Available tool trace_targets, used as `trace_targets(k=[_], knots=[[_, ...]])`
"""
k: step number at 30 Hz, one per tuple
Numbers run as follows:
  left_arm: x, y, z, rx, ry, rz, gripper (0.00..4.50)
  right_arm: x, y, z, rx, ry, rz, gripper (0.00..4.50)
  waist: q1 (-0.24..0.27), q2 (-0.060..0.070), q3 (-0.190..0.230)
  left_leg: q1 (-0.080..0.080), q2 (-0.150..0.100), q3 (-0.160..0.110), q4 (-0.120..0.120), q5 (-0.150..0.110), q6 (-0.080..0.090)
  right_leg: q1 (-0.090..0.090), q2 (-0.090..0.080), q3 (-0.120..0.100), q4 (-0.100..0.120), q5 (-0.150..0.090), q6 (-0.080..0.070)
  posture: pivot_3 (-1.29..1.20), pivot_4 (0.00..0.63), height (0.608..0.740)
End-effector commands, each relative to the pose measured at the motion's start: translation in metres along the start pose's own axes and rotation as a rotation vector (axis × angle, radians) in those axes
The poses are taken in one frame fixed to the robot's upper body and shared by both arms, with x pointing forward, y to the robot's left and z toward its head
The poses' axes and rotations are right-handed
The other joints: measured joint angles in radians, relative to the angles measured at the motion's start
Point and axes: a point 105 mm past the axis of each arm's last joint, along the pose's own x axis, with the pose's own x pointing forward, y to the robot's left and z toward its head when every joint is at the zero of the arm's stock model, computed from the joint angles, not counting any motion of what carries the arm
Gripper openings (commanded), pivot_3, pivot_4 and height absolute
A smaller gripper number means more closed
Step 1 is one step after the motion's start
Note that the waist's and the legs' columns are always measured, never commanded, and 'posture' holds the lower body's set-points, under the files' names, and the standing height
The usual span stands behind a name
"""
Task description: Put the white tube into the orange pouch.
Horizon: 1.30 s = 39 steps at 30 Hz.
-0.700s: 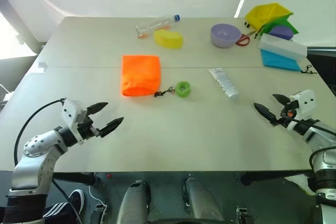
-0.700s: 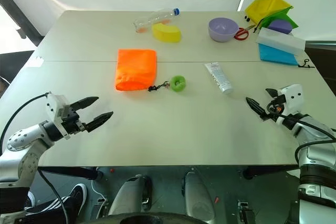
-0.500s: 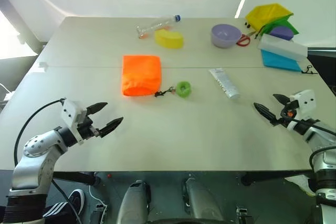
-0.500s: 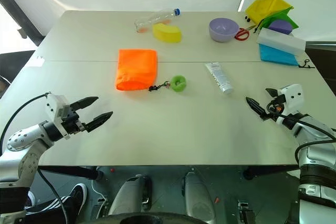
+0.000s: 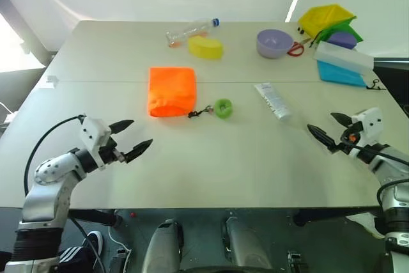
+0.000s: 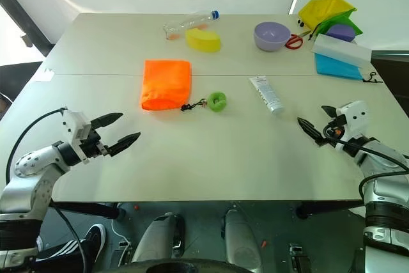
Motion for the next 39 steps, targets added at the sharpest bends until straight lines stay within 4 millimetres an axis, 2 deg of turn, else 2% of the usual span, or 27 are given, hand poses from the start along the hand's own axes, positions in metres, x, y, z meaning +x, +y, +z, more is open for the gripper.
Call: trace_targets(k=[1,4,10,15,18,25,32,35,39], knots=[[0.007,0.007,0.017,0.082,-0.064,0.028,4.50,0.004,0.016,0.025,-0.020,-0.081,0.086,4.45,0.001,0.000,0.000,0.000,0.000,0.000,0.000,0.000,0.000,0.000,0.000,0.000,0.000,0.000,0.000,0.00,0.150,0.740],[0.015,0.016,0.022,0.138,-0.077,0.065,4.50,0.006,0.038,0.035,-0.013,-0.114,0.179,4.45,0.003,0.000,0.000,0.000,0.000,-0.001,0.000,0.000,0.000,0.000,0.000,0.000,0.001,0.000,0.000,0.00,0.150,0.740],[0.041,0.032,0.020,0.361,-0.014,0.102,4.50,0.016,0.102,0.052,-0.048,-0.132,0.400,4.45,0.005,0.000,0.000,0.000,0.000,0.000,0.001,0.000,0.000,0.000,0.000,0.000,0.001,0.000,0.000,0.00,0.150,0.740],[0.068,0.035,0.017,0.456,0.000,0.112,4.50,0.034,0.144,0.067,-0.040,-0.211,0.436,4.45,0.005,0.000,0.000,-0.001,0.000,-0.001,0.001,0.000,0.000,0.000,0.000,-0.001,0.001,0.000,0.000,0.00,0.150,0.740],[0.079,0.041,0.015,0.479,0.014,0.153,4.50,0.036,0.167,0.069,-0.006,-0.226,0.470,4.45,0.006,0.000,0.000,-0.001,0.000,-0.001,0.001,0.000,0.000,0.000,0.000,-0.001,0.001,0.000,0.001,0.00,0.150,0.740],[0.102,0.039,0.010,0.513,0.046,0.158,4.50,0.035,0.190,0.067,0.029,-0.228,0.497,4.45,0.008,-0.001,0.000,-0.002,0.000,-0.001,0.002,0.000,0.000,0.000,0.000,-0.001,0.001,0.000,0.001,0.00,0.150,0.740],[0.115,0.033,0.008,0.495,0.046,0.148,4.50,0.042,0.188,0.068,0.016,-0.239,0.457,4.45,0.004,-0.001,0.000,-0.002,0.000,-0.001,0.002,0.000,0.000,0.000,0.000,-0.002,0.001,0.000,0.001,0.00,0.150,0.740],[0.115,0.032,0.007,0.486,0.049,0.143,3.63,0.044,0.186,0.069,0.010,-0.241,0.447,4.50,0.004,-0.001,0.000,-0.002,0.000,-0.001,0.002,0.000,0.000,0.000,0.000,-0.002,0.001,0.000,0.001,0.00,0.150,0.740],[0.111,0.034,0.003,0.474,0.071,0.151,1.62,0.045,0.179,0.069,0.007,-0.237,0.428,4.50,0.006,-0.001,0.000,-0.002,0.000,-0.001,0.002,0.000,0.000,0.000,0.000,-0.002,0.001,0.000,0.001,0.00,0.150,0.740]])
